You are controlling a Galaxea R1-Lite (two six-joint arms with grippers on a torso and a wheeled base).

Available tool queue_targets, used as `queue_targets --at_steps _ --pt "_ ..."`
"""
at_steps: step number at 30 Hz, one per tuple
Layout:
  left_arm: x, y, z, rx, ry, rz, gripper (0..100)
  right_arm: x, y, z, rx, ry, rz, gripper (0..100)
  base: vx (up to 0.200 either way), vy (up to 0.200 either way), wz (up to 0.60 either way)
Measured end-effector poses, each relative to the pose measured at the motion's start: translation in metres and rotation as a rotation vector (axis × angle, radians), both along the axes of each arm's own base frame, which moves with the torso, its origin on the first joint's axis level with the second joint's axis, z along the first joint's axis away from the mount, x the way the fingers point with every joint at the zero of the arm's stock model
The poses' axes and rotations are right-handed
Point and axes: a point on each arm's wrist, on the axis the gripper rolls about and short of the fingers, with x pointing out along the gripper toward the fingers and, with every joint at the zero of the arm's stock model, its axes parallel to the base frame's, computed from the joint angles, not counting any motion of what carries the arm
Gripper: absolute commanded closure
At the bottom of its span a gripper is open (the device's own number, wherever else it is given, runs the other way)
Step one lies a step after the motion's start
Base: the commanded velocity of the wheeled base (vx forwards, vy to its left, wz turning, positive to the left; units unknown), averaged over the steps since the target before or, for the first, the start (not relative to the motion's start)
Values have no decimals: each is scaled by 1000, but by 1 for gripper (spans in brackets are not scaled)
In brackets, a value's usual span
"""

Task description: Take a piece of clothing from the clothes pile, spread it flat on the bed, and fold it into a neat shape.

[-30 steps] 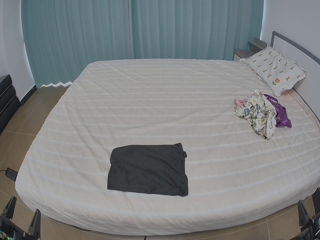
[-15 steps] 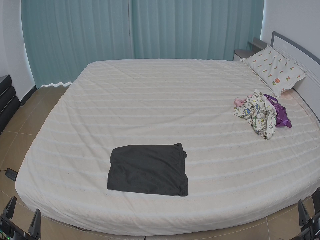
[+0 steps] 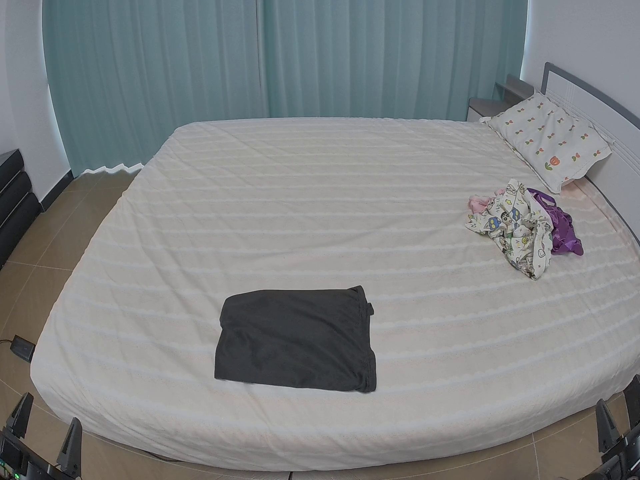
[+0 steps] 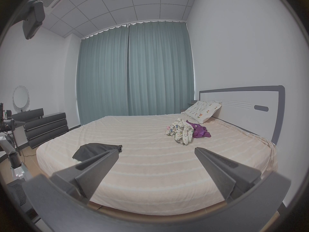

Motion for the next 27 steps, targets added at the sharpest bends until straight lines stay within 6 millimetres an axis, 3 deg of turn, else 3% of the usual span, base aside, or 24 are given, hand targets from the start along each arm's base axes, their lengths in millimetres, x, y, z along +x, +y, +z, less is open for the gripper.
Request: queue_targets --at_steps 27 --pt "0 0 0 0 2 0 0 0 0 0 -4 1 5 0 0 0 0"
